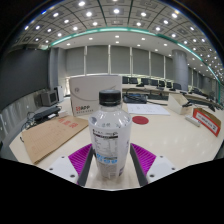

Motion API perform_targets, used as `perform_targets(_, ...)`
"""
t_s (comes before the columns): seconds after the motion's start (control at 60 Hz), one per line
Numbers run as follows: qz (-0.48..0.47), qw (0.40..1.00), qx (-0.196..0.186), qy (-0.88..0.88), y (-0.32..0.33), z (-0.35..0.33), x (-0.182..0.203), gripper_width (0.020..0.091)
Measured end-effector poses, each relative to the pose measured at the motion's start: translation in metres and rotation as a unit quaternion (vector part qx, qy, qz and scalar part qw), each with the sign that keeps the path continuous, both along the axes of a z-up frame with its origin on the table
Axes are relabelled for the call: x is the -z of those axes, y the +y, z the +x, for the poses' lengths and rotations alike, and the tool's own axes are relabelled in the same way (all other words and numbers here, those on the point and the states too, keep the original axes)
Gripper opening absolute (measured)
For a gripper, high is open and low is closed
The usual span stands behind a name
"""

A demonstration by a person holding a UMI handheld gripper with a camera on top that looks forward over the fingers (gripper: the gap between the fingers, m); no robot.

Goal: Pour water

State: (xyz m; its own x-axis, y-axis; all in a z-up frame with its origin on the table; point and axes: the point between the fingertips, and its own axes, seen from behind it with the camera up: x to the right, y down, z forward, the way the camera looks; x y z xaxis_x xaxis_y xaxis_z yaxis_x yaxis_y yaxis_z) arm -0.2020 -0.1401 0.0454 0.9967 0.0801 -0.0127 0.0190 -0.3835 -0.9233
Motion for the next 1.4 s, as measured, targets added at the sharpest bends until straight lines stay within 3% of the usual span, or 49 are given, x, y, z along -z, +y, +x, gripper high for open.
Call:
perform_targets(0.05, 0.008, 1.000, 0.003, -0.006, 0.008, 0.000, 0.001, 0.0557)
perform_targets(0.233, 0.012, 0.999, 0.027, -0.020, 0.010, 0.007, -0.003, 0.0454)
perform_targets(0.333, 0.005, 0.999, 0.018, -0.050, 0.010, 0.009, -0.017, 0.0408)
perform_targets(0.617, 0.009, 0.978, 0.043, -0.203, 0.079, 0.069, -0.105, 0.0410)
perform_targets(0.833, 0.037, 0.909, 0.020, -0.415, 0.177, 0.099, -0.166, 0.0408)
perform_targets(1.15, 0.059, 0.690, -0.070, -0.718, 0.285, 0.092, -0.150, 0.0406)
perform_targets(1.267, 0.060, 0.605, -0.085, -0.790, 0.302, 0.096, -0.138, 0.0407)
perform_targets(1.4, 0.058, 0.551, -0.102, -0.826, 0.314, 0.096, -0.125, 0.0406)
